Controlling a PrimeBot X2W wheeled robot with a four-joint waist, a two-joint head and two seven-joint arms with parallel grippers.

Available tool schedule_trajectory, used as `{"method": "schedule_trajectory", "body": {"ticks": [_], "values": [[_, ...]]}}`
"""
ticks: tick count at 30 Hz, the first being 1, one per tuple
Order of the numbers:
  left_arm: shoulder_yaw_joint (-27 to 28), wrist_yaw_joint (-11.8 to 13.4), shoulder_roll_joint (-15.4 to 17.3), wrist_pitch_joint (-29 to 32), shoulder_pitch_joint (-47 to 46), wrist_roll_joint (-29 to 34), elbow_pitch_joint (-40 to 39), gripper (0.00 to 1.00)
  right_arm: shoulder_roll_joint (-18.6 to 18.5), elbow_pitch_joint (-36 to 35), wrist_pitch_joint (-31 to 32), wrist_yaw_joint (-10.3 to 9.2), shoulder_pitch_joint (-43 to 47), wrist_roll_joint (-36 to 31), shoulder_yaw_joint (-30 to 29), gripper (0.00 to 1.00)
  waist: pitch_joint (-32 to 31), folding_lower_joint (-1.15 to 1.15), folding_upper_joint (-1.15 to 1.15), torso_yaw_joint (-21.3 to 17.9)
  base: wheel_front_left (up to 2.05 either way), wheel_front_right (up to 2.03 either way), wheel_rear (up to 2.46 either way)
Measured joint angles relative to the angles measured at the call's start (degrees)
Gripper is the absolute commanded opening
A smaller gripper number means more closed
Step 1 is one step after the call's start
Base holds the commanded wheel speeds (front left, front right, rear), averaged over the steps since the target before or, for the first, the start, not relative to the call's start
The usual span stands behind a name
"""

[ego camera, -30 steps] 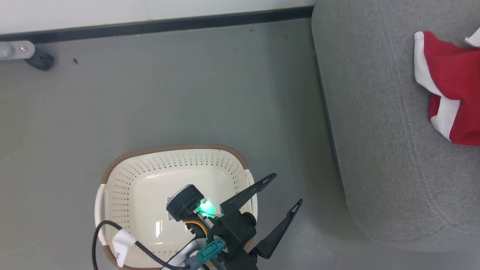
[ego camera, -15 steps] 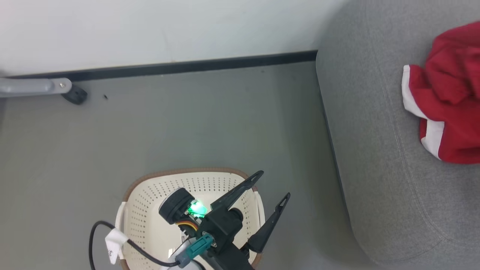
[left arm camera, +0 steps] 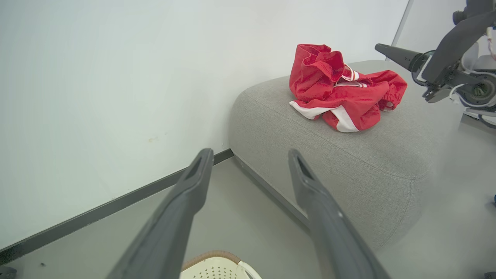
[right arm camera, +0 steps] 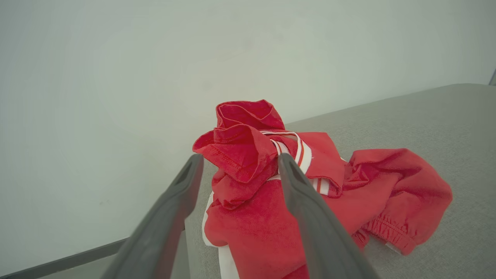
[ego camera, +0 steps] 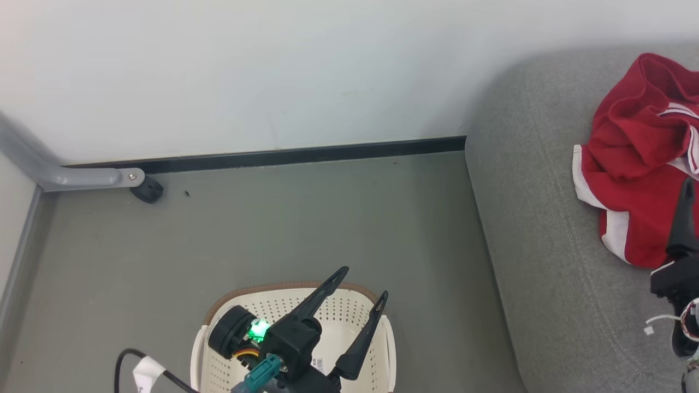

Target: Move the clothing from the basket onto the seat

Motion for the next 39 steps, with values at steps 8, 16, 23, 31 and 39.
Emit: {"method": "schedule_trajectory", "body": {"ticks": [8,16,23,31,39], "values": [[2.1,2.2,0.0,-0.9,3.2,-1.3,1.2,1.00,2.6,-6.1,0.0,0.85,6.3,-2.6,2.5,1.00,-4.3,0.00,0.00,1.2,0.00,0.00,0.00],[3.6,4.3,0.1,-1.0,5.9,-1.8,1.4,1.00,4.2,-12.6,0.0,1.57,12.0,-3.7,5.0,1.00,-7.5,0.01,0.00,3.6,0.00,0.00,0.00],[6.5,5.9,1.0,-1.5,7.9,-3.6,1.8,1.00,5.8,-16.2,0.0,2.01,15.6,-5.5,7.2,1.00,-9.6,0.01,0.00,6.1,0.00,0.00,0.00],[10.4,7.1,1.7,-2.0,10.6,-4.5,2.4,1.00,7.5,-19.3,0.0,2.01,19.4,-6.4,9.5,1.00,-11.8,0.01,0.00,8.2,0.00,0.00,0.00],[13.5,7.7,2.0,-2.5,12.3,-4.9,3.0,1.00,7.6,-21.5,0.0,1.91,22.7,-6.8,10.1,1.00,-12.7,0.02,0.00,9.0,0.00,0.00,0.00]]}}
